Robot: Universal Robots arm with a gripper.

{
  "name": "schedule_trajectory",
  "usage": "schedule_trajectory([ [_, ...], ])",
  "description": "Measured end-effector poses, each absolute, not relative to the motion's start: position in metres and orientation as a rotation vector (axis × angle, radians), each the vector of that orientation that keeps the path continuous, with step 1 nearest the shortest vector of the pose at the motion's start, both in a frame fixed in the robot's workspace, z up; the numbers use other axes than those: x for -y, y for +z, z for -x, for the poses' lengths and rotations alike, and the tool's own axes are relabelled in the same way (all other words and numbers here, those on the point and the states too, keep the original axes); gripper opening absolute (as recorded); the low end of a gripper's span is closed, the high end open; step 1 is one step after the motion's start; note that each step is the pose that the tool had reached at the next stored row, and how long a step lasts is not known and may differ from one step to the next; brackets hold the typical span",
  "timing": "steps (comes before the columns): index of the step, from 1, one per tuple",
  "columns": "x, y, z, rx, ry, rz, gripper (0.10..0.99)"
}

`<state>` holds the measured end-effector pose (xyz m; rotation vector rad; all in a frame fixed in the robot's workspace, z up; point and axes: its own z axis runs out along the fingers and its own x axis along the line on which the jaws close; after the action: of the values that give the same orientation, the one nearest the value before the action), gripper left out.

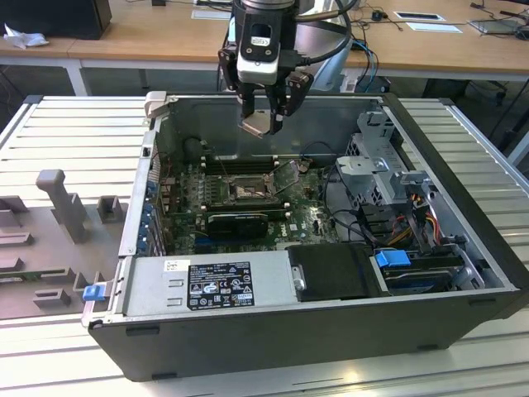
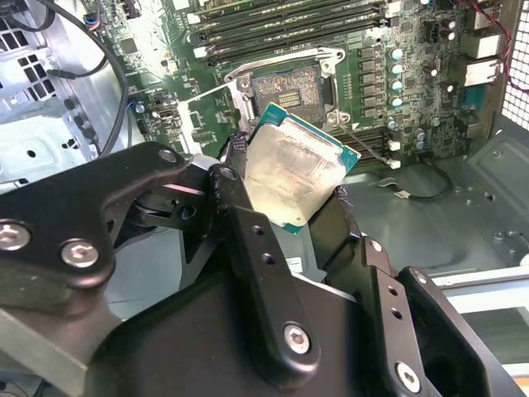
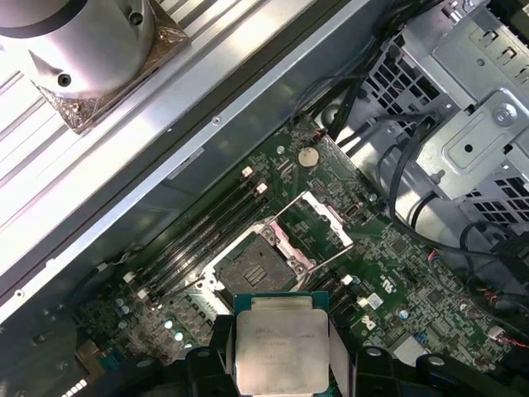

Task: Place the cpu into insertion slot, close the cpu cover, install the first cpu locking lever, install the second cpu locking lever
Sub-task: 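Place the cpu into insertion slot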

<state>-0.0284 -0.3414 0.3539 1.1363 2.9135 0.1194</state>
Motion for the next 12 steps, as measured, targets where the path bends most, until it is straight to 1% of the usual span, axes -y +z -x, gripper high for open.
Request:
schedule_trajectory([
  [12,0.3414,0.3505,0.0285,-2.825,0.117,-1.329,0.541],
])
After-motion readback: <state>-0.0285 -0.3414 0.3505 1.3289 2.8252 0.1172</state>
